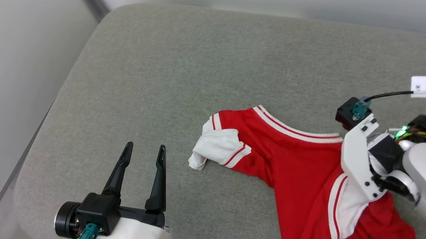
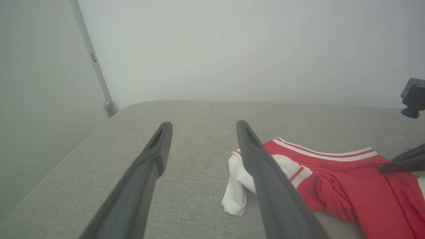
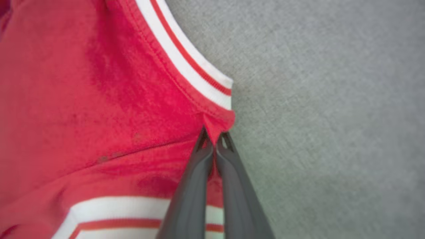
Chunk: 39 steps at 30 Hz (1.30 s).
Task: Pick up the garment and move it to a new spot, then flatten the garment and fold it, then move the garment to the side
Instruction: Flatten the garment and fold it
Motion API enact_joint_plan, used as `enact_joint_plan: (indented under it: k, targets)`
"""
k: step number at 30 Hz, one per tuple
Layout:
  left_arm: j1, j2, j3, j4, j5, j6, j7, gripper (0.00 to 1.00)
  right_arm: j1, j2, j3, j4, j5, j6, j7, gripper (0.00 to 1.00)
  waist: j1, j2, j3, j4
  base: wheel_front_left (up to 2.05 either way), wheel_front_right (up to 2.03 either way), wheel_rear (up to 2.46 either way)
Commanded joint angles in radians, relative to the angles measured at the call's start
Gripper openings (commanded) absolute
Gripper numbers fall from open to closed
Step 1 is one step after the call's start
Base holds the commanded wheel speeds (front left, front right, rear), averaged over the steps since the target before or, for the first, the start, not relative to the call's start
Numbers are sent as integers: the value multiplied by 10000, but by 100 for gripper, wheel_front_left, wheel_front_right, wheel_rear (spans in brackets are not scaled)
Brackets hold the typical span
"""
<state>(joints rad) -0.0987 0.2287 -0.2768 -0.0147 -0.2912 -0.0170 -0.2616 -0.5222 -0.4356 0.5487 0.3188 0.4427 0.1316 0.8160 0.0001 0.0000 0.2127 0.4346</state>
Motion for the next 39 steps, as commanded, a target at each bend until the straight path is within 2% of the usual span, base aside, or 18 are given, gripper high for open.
enact_joint_plan:
  k: [1,6,11,17,21,25,31,33,36,37,38,39]
  targets:
    - [131,-63,97,26,88,-57,-48,100,-98,-291,72,-198,-238,-17,-221,0,-1,0,-176,-192,0,0,0]
    - [385,-148,421,97,286,-236,-47,100,-115,-820,12,-1408,-499,-14,-1145,0,-1,0,-679,-790,0,0,0]
    - [648,-182,681,82,449,-341,-38,100,270,-1430,-278,-2672,-935,-14,-1432,0,-1,0,-1153,-1418,0,0,0]
    - [1053,-218,923,-34,589,-426,-38,100,848,-2217,-932,-3929,-1163,-16,-1082,0,-1,0,-1463,-2022,0,0,0]
    - [1105,-286,1036,-100,667,-501,-38,100,999,-2804,-1321,-4288,-1009,-14,-577,0,-1,0,-1317,-2173,0,0,0]
    - [798,-410,1007,-127,730,-624,-38,100,671,-3435,-1241,-3829,-809,-14,-224,0,-1,0,-897,-2096,0,0,0]
    - [287,-623,825,68,831,-833,-38,100,-203,-4072,-524,-2066,-911,-16,-266,0,-1,0,-181,-1601,0,0,0]
    - [145,-679,782,146,856,-882,-38,100,-508,-4087,-326,-1280,-1023,-16,-434,0,-1,0,-33,-1408,0,0,0]
    - [-8,-733,775,245,864,-947,-38,100,-904,-3706,-217,-90,-1209,-14,-956,0,-1,0,133,-1177,0,0,0]
    - [-58,-753,770,285,877,-948,-38,100,-1008,-3517,-172,208,-1270,-12,-1263,43,-1,0,172,-1120,0,0,0]
    - [-110,-777,774,312,886,-971,-38,100,-1096,-3304,-181,562,-1239,-14,-1541,100,-1,0,195,-1075,0,0,0]
    - [-143,-793,780,337,888,-978,-38,100,-1135,-3130,-102,855,-1234,-14,-1834,100,-1,0,200,-1047,0,0,0]
